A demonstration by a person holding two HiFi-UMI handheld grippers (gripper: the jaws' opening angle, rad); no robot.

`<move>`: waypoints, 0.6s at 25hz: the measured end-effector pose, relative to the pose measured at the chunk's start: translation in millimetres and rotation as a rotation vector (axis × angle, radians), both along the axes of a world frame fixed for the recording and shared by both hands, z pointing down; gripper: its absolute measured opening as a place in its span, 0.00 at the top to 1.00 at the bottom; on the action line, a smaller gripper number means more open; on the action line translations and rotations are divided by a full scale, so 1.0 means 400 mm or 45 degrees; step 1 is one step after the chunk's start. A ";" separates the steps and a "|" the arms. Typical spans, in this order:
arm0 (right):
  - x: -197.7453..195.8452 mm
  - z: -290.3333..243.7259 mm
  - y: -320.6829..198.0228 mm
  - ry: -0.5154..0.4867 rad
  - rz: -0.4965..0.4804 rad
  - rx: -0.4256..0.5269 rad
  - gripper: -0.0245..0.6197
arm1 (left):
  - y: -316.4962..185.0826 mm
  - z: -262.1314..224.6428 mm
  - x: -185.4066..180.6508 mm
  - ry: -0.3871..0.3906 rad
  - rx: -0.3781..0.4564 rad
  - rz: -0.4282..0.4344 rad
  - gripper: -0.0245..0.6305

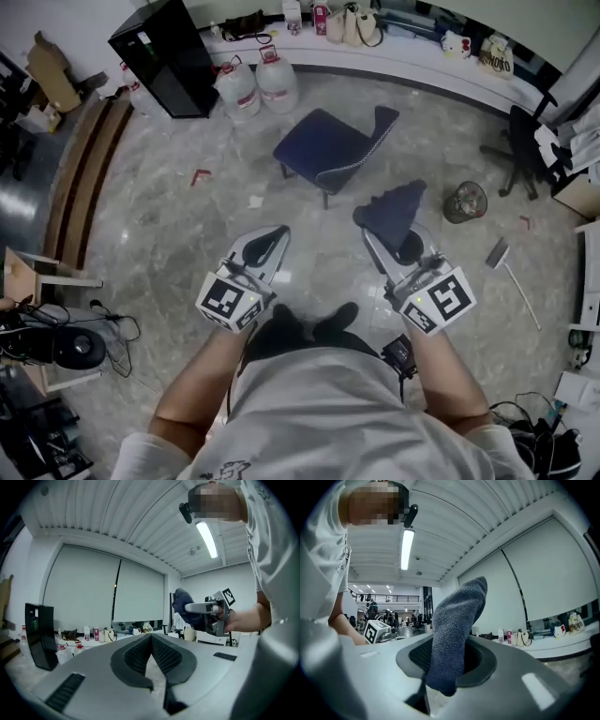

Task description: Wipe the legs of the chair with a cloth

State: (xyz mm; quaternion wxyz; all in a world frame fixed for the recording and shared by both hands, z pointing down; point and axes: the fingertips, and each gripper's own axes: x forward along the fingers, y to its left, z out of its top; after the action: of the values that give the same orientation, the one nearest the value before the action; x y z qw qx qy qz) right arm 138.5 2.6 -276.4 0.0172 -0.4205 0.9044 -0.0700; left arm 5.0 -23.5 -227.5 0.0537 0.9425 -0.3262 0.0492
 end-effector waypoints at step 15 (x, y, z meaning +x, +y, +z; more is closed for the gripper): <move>-0.027 0.518 -0.396 0.076 0.001 -0.115 0.80 | -0.501 0.512 0.031 0.077 0.022 0.027 0.95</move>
State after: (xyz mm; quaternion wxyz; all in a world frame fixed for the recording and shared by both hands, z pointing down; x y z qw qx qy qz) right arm 127.6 -155.7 -69.1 -0.0289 -0.4231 0.9003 -0.0981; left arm 17.2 -223.9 -22.9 0.0547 0.9474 -0.3148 0.0186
